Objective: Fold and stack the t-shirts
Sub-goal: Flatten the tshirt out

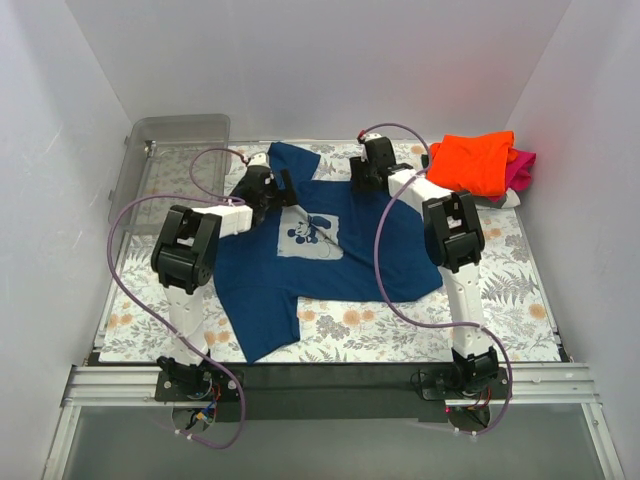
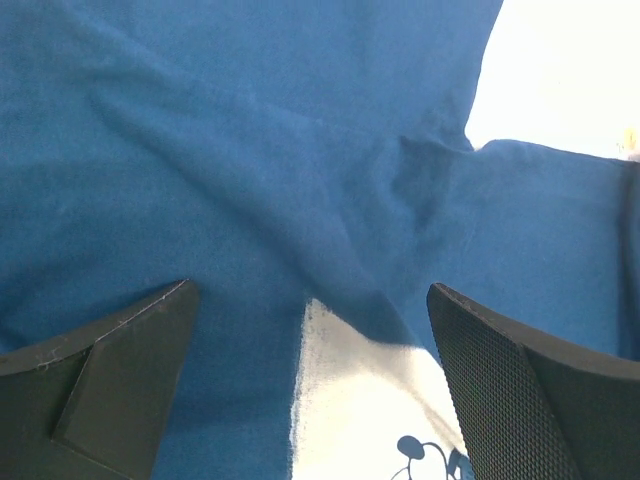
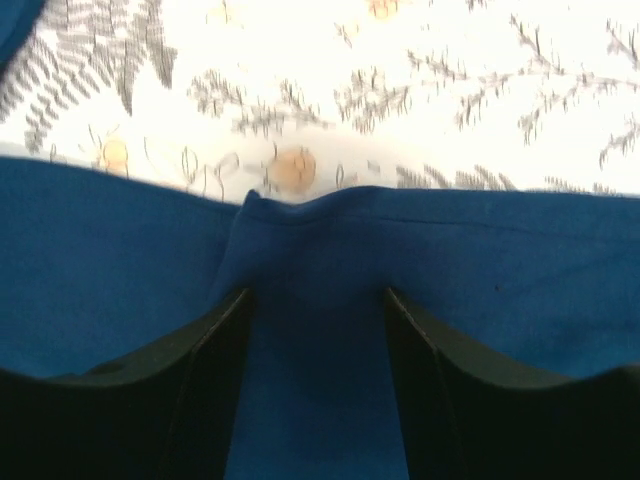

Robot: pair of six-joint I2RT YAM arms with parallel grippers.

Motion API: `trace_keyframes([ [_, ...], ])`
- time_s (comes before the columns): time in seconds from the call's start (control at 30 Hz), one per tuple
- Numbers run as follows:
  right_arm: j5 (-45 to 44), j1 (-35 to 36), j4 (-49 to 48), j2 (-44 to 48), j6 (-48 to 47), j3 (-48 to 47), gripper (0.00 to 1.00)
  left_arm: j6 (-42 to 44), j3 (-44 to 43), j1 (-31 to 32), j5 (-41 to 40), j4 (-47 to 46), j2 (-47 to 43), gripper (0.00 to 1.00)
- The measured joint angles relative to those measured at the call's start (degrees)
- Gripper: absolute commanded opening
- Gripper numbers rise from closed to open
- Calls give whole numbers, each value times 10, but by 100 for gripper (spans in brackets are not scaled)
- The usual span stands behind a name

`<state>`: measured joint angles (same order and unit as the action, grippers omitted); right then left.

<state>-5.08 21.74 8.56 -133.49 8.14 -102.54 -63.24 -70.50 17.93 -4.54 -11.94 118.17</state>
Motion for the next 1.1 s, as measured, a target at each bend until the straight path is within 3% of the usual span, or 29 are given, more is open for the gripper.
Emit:
trace_keyframes([
  [0.2,19,-10,27,-58,0,-99,50,12,-54,-3,7,-1,40,92],
  [0.5,53,-50,55,-62,-11,-120,55,34,-92,-5,9,30,48,92],
  [0.63,85,-63,59,-46,-24,-119,58,50,-83,-1,2,43,-3,92],
  [0.73,111,-62,46,24,-24,-57,58,59,-30,14,-21,40,-112,92],
  [0.9,131,-53,-11,242,-8,129,57,36,115,84,-78,22,-350,92],
  [1.0,136,-46,-59,390,8,255,57,0,198,144,-133,40,-433,92],
  [1.1,140,-40,-93,497,21,357,57,-53,267,200,-198,94,-456,92],
])
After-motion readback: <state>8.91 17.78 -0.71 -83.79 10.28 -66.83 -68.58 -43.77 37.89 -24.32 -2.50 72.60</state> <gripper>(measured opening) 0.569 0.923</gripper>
